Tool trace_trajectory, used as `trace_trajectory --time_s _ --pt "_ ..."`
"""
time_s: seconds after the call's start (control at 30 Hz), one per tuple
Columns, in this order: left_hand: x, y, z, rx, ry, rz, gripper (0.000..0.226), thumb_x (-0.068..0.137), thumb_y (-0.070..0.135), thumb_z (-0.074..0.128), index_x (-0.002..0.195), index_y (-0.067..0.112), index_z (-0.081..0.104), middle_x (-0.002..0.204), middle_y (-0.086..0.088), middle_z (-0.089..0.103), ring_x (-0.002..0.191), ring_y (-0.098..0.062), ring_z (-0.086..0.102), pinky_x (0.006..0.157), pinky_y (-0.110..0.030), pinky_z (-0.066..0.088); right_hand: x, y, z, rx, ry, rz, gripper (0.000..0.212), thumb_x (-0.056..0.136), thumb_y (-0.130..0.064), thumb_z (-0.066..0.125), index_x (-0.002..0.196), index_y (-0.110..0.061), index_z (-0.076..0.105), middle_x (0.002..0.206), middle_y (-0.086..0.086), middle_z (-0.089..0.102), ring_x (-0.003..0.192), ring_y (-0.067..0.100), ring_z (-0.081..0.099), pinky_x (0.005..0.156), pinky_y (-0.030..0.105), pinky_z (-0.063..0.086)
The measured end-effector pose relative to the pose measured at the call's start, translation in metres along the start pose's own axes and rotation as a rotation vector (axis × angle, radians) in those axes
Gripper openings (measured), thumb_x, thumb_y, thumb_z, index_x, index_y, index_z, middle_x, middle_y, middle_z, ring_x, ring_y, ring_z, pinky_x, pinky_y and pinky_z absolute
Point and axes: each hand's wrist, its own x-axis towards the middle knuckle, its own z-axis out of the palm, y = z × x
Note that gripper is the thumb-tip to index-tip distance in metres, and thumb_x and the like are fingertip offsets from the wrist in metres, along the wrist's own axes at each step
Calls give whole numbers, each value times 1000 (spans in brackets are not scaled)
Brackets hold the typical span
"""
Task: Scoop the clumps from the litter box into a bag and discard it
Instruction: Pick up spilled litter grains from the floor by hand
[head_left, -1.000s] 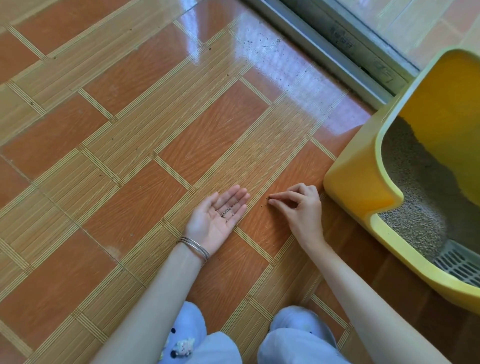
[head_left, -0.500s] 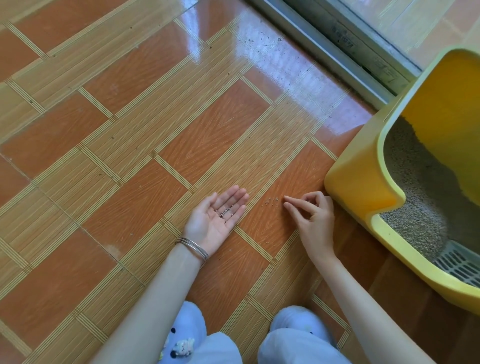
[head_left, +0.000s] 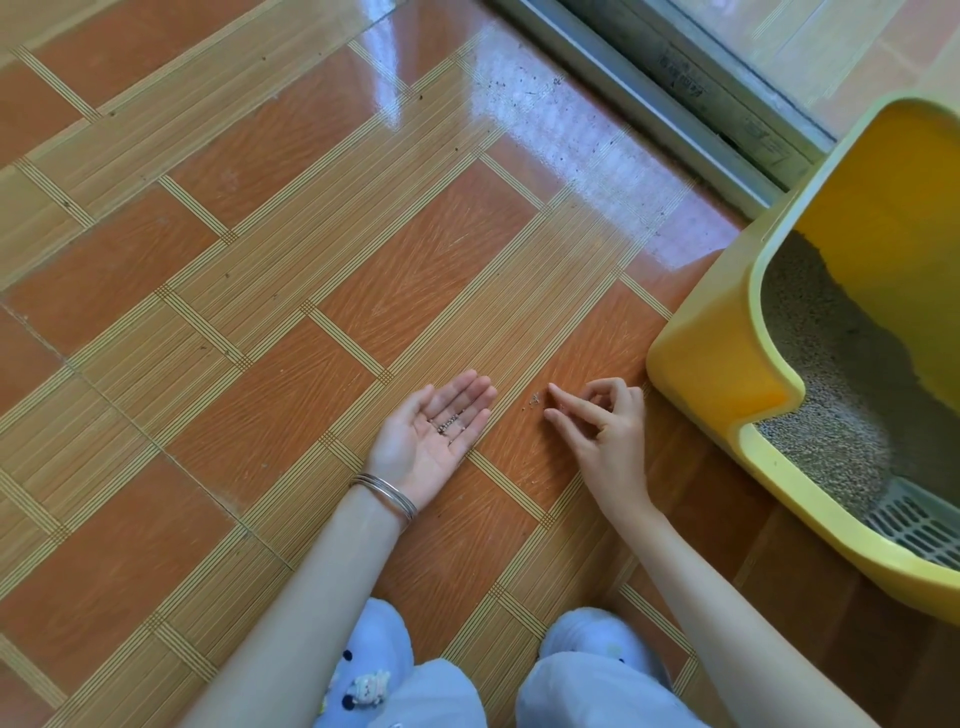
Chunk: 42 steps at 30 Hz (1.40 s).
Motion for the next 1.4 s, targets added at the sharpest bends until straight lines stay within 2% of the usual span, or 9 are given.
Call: trace_trajectory --time_s 0.17,0.57,0.7,0.87,0.97,1.1,1.17,1.3,1.4 --pt "1 -3 -2 1 -1 -4 39 97 20 36 106 -6 64 115 -20 64 107 -29 63 90 -38 50 -1 -7 9 -80 -4 -25 35 75 -49 62 102 -28 71 89 -6 54 85 13 41 79 31 36" --pt "2 -4 -2 7 16 -4 41 98 20 35 104 -5 66 113 -20 65 107 -29 63 90 -39 51 -1 -21 23 -27 123 100 11 73 -38 73 77 -28 75 75 -11 51 82 10 41 83 26 30" --pt "3 -6 -3 4 19 -10 40 98 20 35 108 -5 64 115 -20 64 108 -29 62 90 -39 51 3 -18 23 -149 130 -20 20 80 -40 63 78 -23 72 72 -6 52 77 14 43 76 26 33" --pt "3 -6 -3 12 22 -10 40 98 20 35 111 -4 63 114 -20 65 107 -29 63 90 -38 51 7 -14 24 -322 85 -141 24 87 -34 55 81 -14 67 77 2 55 78 20 45 70 34 39" --pt "2 -9 -1 28 25 -18 38 98 21 35 112 -4 60 113 -20 65 107 -28 63 91 -38 50 7 -18 22 -193 48 -58 25 88 -33 52 84 -12 65 80 1 53 81 17 42 72 36 42" --pt "3 -20 5 77 46 -55 39 99 22 33 111 -4 60 111 -19 65 103 -26 64 93 -34 49 3 -47 5 166 -31 -5 21 87 -31 53 85 -13 64 81 -4 48 83 9 39 78 17 35" --pt "5 -25 10 90 46 -70 39 98 22 33 111 -4 60 111 -18 63 104 -25 61 95 -33 46 1 -60 -1 210 -88 -47 18 86 -29 55 85 -15 66 78 -1 48 82 11 39 78 14 32" --pt "7 -27 17 43 29 -71 40 98 20 35 100 -4 67 96 -18 67 83 -23 68 83 -32 52 2 -56 -9 200 -120 -19 11 85 -25 63 90 -20 72 75 -6 48 83 13 40 79 16 33" --pt "4 -22 16 48 18 -56 39 98 19 35 107 -7 62 106 -21 66 100 -29 64 89 -37 51 7 -45 -18 208 -87 39 8 81 -22 70 88 -25 73 74 -10 50 82 10 43 77 14 33"
